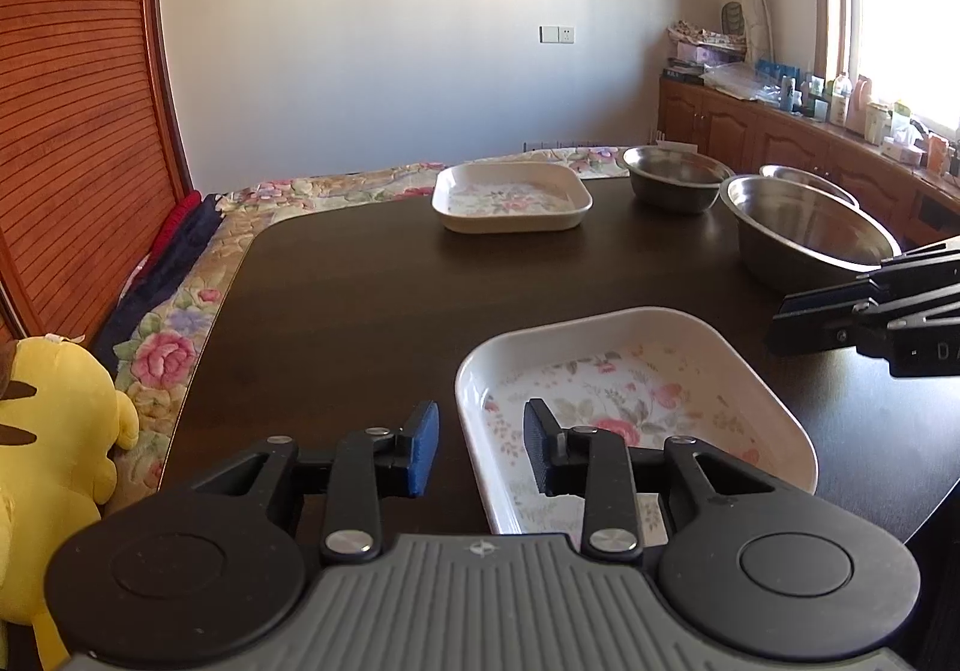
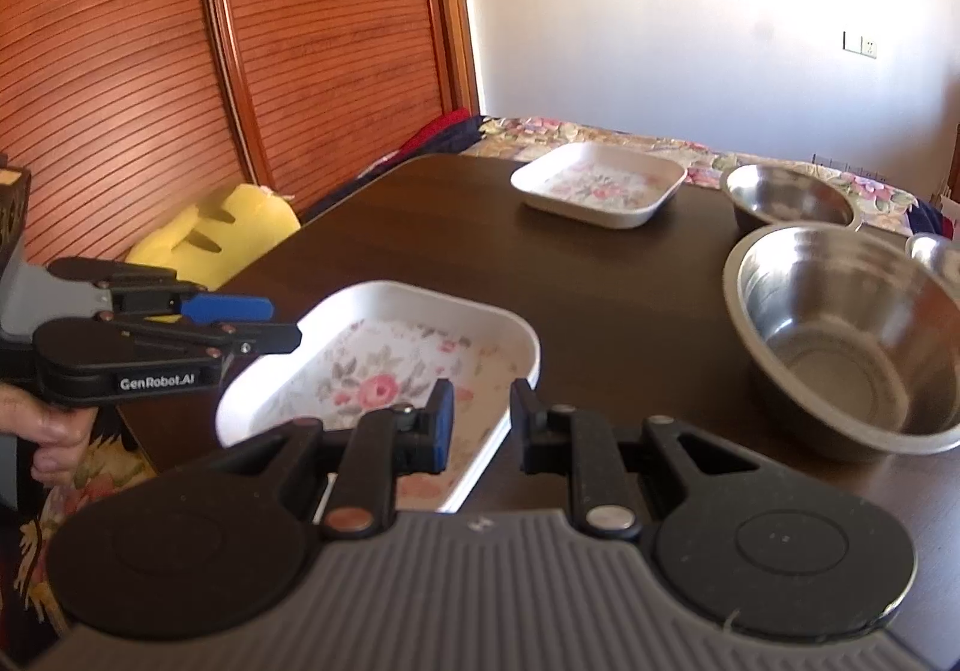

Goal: Organize plates and bowls

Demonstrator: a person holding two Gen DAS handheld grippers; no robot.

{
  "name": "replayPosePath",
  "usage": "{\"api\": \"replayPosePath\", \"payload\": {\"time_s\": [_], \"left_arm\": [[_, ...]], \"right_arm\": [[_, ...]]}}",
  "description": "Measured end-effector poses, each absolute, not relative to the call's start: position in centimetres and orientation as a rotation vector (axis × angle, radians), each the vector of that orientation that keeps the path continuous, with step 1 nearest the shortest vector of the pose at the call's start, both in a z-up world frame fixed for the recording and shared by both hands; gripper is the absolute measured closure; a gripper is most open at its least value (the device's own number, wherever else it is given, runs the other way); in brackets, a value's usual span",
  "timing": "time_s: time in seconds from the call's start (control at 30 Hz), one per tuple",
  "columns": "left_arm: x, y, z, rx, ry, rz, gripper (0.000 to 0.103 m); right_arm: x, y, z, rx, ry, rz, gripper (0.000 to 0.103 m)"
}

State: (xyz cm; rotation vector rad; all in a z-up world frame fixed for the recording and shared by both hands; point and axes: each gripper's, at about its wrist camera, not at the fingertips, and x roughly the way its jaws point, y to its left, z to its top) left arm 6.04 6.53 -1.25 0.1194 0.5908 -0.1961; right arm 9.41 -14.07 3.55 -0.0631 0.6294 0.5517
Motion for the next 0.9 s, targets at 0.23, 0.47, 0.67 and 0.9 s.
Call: {"api": "replayPosePath", "payload": {"time_s": [0.23,0.47,0.67,0.9], "left_arm": [[6.8,6.4,-0.2,0.121,0.571,-0.208,0.054],[8.8,6.2,1.4,0.123,0.548,-0.234,0.042],[11.7,6.3,2.9,0.120,0.537,-0.260,0.038],[15.7,6.6,3.8,0.134,0.528,-0.277,0.032]], "right_arm": [[10.6,-15.0,5.0,-0.056,0.601,0.533,0.080],[12.4,-15.2,6.5,-0.071,0.574,0.512,0.080],[14.5,-15.1,7.5,-0.080,0.576,0.503,0.079],[18.3,-14.2,8.3,-0.101,0.604,0.489,0.073]]}}
